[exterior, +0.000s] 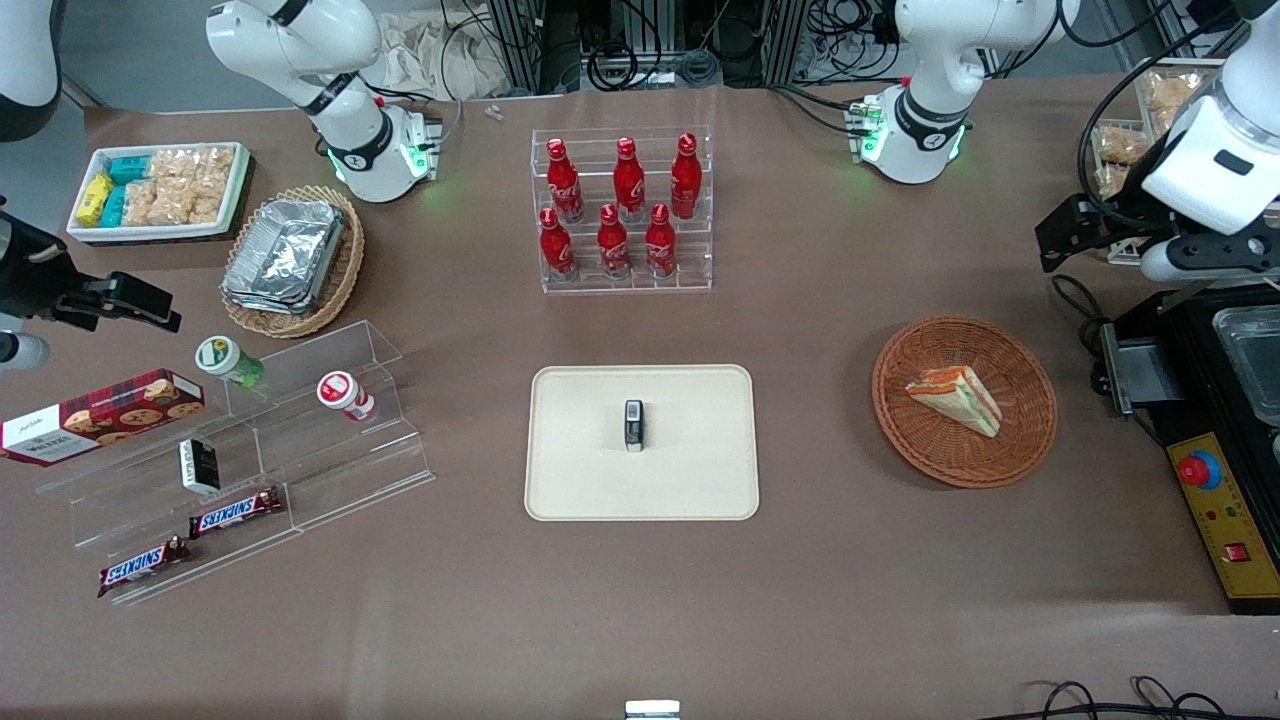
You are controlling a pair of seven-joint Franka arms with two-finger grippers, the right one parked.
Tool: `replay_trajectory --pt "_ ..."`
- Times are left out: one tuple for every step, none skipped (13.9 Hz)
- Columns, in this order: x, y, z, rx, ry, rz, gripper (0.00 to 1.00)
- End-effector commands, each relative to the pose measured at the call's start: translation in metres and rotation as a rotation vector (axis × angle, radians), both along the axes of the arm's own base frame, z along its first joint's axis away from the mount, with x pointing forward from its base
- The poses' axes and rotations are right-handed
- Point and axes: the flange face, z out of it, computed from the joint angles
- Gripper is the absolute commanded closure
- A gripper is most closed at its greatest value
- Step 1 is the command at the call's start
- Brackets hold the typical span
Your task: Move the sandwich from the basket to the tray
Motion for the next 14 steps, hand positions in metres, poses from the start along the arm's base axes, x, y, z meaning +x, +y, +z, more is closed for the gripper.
replay_trajectory --pt "-0.004 0.002 0.006 -0.01 0.003 -0.004 0.0" --pt "-0.004 0.003 0.008 -0.017 0.001 -0.004 0.0" --pt "-0.003 0.003 0.007 -0.035 0.005 -0.003 0.0" --pt "-0.003 0.002 0.006 -0.038 0.007 -0.003 0.0" --pt "-0.003 0.003 0.004 -0.037 0.014 0.003 0.0" --pt "-0.003 0.005 -0.002 -0.024 0.026 -0.002 0.0" --pt "-0.001 0.006 -0.009 -0.018 0.039 0.014 0.0" --pt "0.001 0.009 -0.014 -0.019 0.045 0.023 0.0" --pt "0.005 0.015 -0.024 -0.02 0.061 0.04 0.0" --pt "0.008 0.026 -0.032 -0.028 0.073 0.082 0.0" --pt "0.009 0.034 -0.044 -0.03 0.088 0.121 0.0" --pt "0.008 0.035 -0.062 -0.024 0.1 0.132 0.0" --pt "0.007 0.035 -0.078 -0.024 0.098 0.148 0.0" --pt "0.005 0.036 -0.095 -0.025 0.105 0.21 0.0"
